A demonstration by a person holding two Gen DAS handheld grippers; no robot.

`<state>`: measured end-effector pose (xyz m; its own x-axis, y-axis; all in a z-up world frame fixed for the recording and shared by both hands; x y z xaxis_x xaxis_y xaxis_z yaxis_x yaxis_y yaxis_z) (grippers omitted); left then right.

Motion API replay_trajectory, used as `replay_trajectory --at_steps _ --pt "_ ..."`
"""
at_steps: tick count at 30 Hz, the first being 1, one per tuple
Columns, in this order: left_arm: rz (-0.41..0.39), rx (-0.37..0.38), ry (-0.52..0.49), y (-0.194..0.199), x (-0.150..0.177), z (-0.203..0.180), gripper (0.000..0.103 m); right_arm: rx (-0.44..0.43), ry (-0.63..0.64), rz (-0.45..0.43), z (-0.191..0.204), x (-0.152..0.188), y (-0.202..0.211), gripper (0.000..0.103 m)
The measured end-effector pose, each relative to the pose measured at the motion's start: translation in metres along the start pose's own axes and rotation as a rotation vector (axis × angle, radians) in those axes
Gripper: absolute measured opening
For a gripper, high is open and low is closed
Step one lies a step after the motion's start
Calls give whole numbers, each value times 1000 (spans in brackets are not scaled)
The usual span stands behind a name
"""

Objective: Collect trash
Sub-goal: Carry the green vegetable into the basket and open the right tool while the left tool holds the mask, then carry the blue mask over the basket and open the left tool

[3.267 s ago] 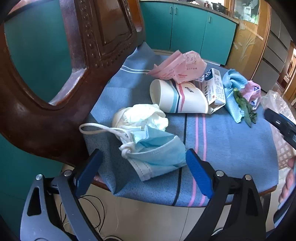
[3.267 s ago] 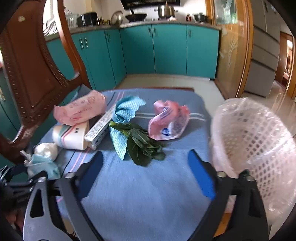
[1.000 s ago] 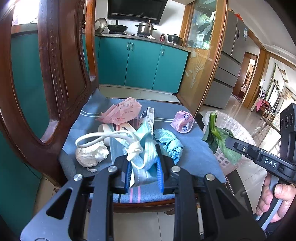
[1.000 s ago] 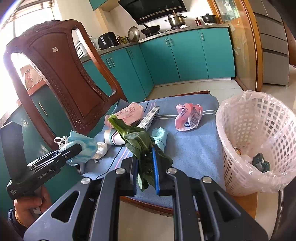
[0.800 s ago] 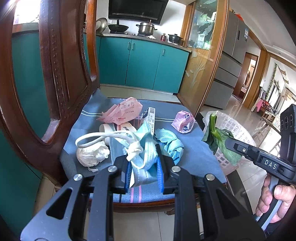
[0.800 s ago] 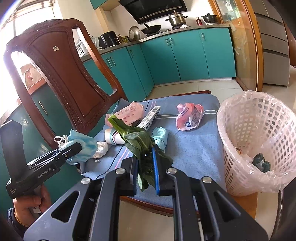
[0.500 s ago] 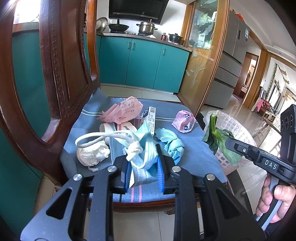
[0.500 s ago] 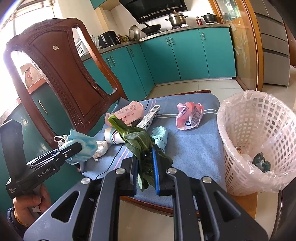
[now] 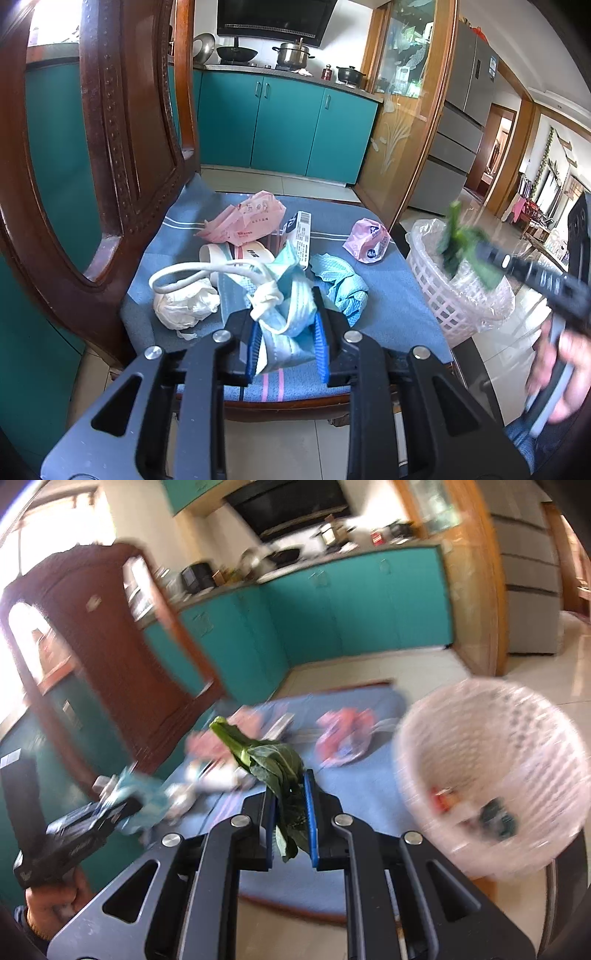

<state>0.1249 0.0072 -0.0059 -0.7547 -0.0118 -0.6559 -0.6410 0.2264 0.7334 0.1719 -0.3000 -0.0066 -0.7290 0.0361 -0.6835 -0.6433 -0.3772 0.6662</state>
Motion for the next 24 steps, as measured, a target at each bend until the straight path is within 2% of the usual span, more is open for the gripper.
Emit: replay_trajectory --at_steps 5,6,7,8,9,10,12,14,16,18,21,24 --pt "7 5 -4 -1 3 0 25 110 -175 -95 -80 -22 26 14" --pt "11 7 -4 -2 3 0 25 130 -195 -95 -90 -23 26 18" --pt "14 9 -6 -3 3 -1 25 155 -217 -75 -104 -22 24 39" --pt "18 11 -10 -4 3 -3 25 166 -236 -47 -114 -21 20 54" --pt "19 12 -14 -5 3 -4 25 171 -261 -39 -121 -18 19 74" --pt "21 15 -21 -6 4 -7 25 175 -316 -57 -132 -15 23 80" --pt "25 21 -39 -8 6 -14 25 131 -394 -133 -144 -12 42 86" --pt "32 28 -66 -12 8 -23 25 128 -426 -212 -149 -12 60 89" --pt "44 36 -92 -17 13 -33 25 162 -452 -303 -153 -12 78 92" --pt "64 53 -121 -25 16 -46 25 200 -457 -353 -154 -10 89 92" --pt "72 102 -159 -32 11 -78 25 208 -452 -373 -153 -12 92 92" --pt "60 188 -239 -38 -4 -135 25 260 -392 -385 -145 -13 94 92"
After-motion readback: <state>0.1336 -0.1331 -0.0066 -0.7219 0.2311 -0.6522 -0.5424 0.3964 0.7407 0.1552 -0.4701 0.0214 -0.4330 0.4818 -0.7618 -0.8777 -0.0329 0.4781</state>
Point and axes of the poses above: each gripper's, at about its wrist camera, not at the fingertips, and y roughly against the way its jaws point, z to its left, x to its underside, the point moved 3 cm from there along -y, roughly the way its jaws point, and after that the axes turned 12 degrees about z, right-handed, at the moved point
